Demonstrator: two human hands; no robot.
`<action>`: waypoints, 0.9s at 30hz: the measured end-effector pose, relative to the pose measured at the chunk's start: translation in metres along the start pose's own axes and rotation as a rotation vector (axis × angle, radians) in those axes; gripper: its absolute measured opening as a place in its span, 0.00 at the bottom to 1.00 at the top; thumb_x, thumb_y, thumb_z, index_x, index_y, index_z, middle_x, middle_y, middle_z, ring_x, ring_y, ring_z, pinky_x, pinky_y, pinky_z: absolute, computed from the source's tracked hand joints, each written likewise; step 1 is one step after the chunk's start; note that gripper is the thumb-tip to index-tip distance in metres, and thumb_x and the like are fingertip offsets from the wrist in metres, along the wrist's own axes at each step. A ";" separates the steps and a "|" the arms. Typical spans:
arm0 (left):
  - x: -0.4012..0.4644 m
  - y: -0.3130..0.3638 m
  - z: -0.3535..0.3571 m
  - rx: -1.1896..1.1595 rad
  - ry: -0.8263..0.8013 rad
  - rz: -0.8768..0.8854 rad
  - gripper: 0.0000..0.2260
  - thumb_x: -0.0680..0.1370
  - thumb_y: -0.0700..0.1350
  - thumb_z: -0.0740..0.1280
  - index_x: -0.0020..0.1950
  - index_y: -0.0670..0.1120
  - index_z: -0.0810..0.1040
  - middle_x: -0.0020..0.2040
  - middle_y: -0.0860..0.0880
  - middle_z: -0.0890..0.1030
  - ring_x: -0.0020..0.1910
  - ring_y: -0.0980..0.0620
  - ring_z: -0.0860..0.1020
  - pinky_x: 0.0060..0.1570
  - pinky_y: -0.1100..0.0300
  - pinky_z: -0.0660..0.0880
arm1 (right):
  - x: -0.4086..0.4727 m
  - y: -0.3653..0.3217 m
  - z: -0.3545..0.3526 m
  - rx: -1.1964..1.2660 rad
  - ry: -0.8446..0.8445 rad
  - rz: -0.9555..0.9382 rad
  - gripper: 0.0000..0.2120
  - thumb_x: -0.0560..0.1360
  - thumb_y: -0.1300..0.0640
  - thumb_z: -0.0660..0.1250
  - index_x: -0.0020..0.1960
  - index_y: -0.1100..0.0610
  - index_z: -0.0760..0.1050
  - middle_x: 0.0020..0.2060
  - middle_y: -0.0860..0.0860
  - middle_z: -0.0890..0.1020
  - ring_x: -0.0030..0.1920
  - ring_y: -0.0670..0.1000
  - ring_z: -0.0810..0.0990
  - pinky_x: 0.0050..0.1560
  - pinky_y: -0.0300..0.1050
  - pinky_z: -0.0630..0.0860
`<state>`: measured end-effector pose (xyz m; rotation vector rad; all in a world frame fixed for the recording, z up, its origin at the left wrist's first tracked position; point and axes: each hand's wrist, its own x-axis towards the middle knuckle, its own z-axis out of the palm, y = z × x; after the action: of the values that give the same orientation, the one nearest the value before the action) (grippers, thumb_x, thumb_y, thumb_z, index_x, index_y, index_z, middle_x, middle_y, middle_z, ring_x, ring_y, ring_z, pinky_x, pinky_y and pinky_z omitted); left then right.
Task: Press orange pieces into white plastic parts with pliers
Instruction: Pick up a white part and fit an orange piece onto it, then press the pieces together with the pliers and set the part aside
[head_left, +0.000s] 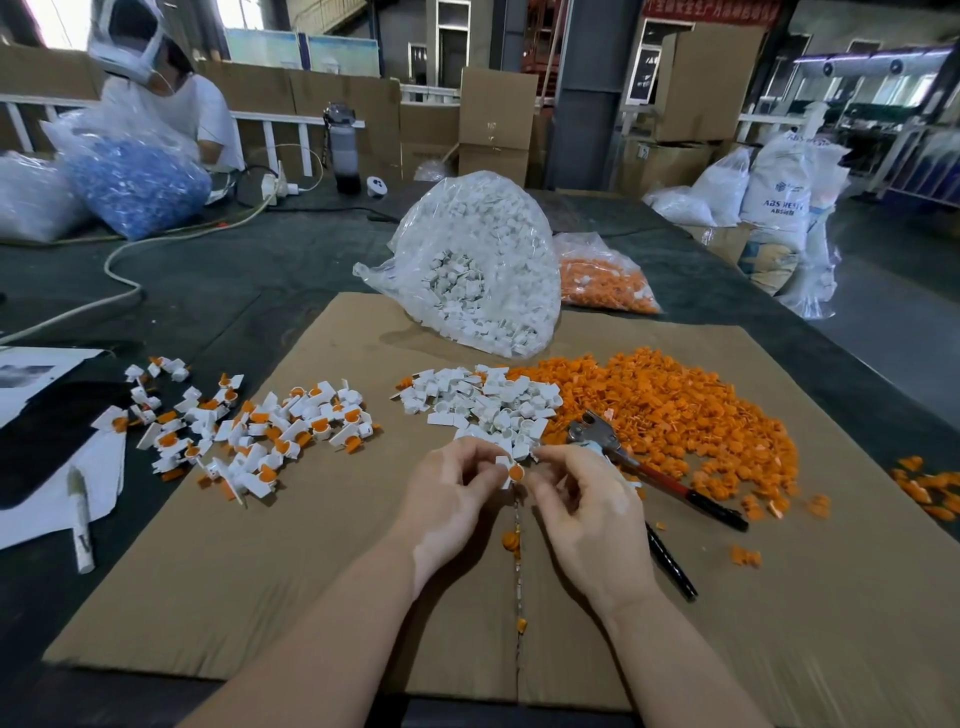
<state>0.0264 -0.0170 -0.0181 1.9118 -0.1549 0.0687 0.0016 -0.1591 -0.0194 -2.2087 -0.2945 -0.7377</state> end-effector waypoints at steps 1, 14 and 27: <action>0.000 0.000 0.000 0.001 -0.004 0.002 0.05 0.76 0.41 0.66 0.45 0.51 0.77 0.39 0.48 0.79 0.41 0.50 0.77 0.44 0.57 0.72 | 0.000 -0.001 0.000 -0.007 -0.017 -0.021 0.09 0.71 0.64 0.71 0.50 0.58 0.80 0.38 0.46 0.78 0.39 0.46 0.76 0.41 0.39 0.74; 0.001 -0.002 0.000 0.037 -0.026 0.025 0.03 0.76 0.41 0.67 0.48 0.46 0.80 0.32 0.54 0.75 0.33 0.58 0.72 0.36 0.64 0.67 | 0.001 0.000 -0.002 -0.009 -0.102 -0.065 0.09 0.72 0.62 0.71 0.51 0.56 0.81 0.40 0.49 0.77 0.41 0.48 0.77 0.41 0.47 0.77; 0.005 0.002 0.002 -0.027 0.004 -0.022 0.03 0.74 0.42 0.70 0.45 0.44 0.78 0.32 0.52 0.78 0.30 0.61 0.74 0.32 0.72 0.69 | 0.003 0.000 -0.005 -0.114 -0.016 -0.009 0.14 0.70 0.60 0.73 0.55 0.59 0.79 0.45 0.50 0.79 0.48 0.50 0.76 0.51 0.38 0.70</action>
<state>0.0308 -0.0201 -0.0161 1.8863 -0.1318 0.0559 0.0019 -0.1633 -0.0153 -2.3228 -0.2768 -0.7581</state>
